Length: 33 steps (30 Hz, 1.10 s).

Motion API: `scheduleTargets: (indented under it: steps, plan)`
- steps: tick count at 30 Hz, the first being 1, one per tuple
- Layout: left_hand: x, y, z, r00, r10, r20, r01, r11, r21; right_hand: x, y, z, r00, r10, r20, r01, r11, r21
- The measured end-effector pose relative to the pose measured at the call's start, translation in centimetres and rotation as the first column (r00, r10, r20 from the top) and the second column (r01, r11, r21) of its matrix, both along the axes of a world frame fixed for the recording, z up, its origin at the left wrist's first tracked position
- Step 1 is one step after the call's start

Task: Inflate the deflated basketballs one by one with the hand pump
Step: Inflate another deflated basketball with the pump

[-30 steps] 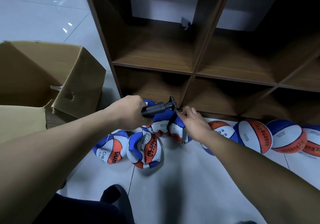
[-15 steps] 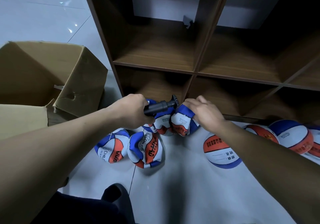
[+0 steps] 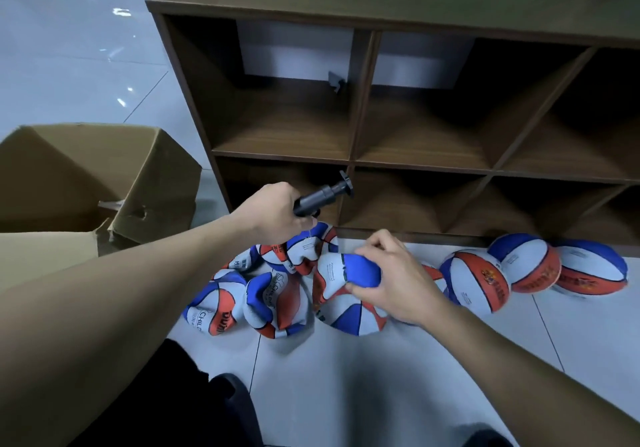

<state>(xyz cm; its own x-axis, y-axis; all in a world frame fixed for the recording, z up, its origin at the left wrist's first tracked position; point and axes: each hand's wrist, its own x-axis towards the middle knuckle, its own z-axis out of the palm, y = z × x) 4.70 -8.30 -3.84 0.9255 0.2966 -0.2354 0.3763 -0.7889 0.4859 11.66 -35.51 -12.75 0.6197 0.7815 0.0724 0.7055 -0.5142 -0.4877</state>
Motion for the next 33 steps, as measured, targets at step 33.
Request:
scheduleTargets:
  steps: [33]
  plan:
    - [-5.5, -6.4, -1.8, 0.997, -0.014, -0.07, -0.016, 0.912, -0.41, -8.3, -1.5, -1.7, 0.956, -0.258, -0.142, 0.286, 0.927, 0.242]
